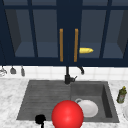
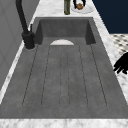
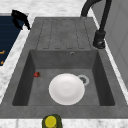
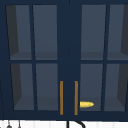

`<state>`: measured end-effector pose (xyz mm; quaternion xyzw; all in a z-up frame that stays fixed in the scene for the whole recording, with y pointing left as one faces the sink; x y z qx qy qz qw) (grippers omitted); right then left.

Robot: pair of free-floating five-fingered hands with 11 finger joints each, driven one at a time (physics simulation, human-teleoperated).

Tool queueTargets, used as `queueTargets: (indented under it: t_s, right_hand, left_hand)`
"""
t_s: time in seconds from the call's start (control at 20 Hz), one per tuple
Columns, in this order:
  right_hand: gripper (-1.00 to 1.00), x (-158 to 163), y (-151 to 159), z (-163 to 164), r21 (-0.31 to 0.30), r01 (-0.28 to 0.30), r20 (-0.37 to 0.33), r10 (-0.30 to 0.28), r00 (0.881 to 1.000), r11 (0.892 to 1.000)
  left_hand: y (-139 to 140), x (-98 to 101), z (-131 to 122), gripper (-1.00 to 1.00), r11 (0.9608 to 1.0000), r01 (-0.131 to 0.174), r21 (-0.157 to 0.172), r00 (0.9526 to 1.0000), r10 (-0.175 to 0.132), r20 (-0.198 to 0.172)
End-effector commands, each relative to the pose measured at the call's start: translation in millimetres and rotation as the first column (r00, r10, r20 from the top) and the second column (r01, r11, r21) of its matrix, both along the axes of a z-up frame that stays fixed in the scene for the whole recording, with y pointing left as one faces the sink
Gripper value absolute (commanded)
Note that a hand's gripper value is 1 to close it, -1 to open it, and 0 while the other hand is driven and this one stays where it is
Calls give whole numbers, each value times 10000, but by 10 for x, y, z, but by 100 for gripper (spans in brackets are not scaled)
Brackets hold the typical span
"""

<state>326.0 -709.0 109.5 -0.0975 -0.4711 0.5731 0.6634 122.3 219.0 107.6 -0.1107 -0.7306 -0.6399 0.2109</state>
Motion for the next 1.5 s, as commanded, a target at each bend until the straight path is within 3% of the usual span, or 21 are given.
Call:
queueTargets:
  t_s: [0.0,0.3,0.85,1.1,1.3,1.45]
  right_hand:
    - [-100,-105,-11,141,-230,-133,737,150,9972,9996]
    - [-100,-138,-25,452,48,-138,-33,138,9999,9999]
    - [-100,-126,-101,917,-63,-147,-71,147,9999,9999]
    - [-100,-114,-94,1114,-796,-96,-157,83,9998,9968]
    - [-100,-56,62,1200,-1963,115,-176,-152,9997,9805]
    - [-100,-69,179,1245,-2503,97,-138,-136,9998,9681]
  left_hand:
    - [0,0,0,0,10000,0,0,10000,0,0]
    - [0,0,0,0,10000,0,0,10000,0,0]
    - [0,0,0,0,10000,0,0,10000,0,0]
    - [0,0,0,0,10000,0,0,10000,0,0]
    - [0,0,0,0,10000,0,0,10000,0,0]
    - [0,0,0,0,10000,0,0,10000,0,0]
